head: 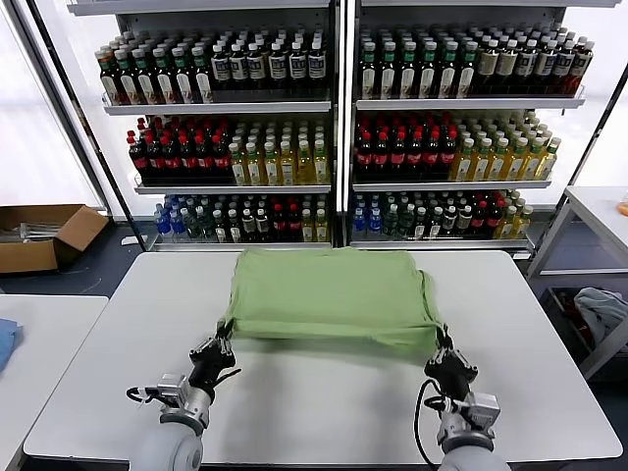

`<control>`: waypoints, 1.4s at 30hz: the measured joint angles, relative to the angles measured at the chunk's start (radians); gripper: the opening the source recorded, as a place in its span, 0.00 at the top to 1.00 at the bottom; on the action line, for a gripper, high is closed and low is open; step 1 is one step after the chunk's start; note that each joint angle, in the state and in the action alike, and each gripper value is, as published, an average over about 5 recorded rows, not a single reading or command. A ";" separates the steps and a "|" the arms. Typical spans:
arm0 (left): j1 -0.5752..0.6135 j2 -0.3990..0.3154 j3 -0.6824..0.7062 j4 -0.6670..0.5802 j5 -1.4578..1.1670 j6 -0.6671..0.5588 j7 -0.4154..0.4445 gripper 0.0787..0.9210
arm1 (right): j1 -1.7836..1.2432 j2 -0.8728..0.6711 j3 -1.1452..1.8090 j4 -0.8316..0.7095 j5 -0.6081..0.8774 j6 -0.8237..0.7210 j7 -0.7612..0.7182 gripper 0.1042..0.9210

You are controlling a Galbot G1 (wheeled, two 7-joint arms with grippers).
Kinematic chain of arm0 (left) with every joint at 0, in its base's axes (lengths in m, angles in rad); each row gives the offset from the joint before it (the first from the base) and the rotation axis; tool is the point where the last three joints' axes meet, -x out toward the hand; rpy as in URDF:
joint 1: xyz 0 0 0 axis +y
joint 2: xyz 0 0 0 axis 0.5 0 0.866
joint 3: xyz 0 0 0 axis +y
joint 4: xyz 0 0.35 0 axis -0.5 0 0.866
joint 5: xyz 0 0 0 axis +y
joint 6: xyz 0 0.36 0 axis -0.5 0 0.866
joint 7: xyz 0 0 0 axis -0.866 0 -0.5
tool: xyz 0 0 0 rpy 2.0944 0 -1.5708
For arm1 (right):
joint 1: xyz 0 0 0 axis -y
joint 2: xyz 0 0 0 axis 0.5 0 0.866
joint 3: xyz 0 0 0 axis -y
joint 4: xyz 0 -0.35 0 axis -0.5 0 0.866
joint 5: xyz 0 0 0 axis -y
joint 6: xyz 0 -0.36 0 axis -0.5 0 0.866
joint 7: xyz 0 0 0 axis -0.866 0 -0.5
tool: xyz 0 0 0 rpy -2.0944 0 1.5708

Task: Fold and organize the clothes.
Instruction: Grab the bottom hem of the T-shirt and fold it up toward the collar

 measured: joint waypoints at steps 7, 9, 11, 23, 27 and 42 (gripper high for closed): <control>-0.083 0.017 0.012 0.081 -0.018 -0.016 -0.005 0.99 | 0.130 0.006 -0.050 -0.102 -0.015 -0.018 0.004 0.99; -0.105 0.025 0.017 0.103 -0.019 -0.017 -0.004 0.99 | 0.164 0.010 -0.064 -0.133 -0.019 -0.023 0.006 0.99; -0.127 0.033 0.022 0.127 -0.019 -0.017 -0.002 0.99 | 0.197 0.013 -0.077 -0.164 -0.024 -0.027 0.006 0.99; -0.237 0.064 0.055 0.266 -0.033 -0.020 0.013 0.99 | 0.324 0.032 -0.109 -0.318 -0.040 -0.044 0.004 0.99; -0.256 0.071 0.061 0.298 -0.034 -0.022 0.019 0.99 | 0.337 0.038 -0.109 -0.346 -0.040 -0.056 0.001 0.98; -0.269 0.067 0.054 0.317 -0.033 -0.022 0.004 0.58 | 0.349 0.059 -0.079 -0.355 0.068 -0.101 0.037 0.48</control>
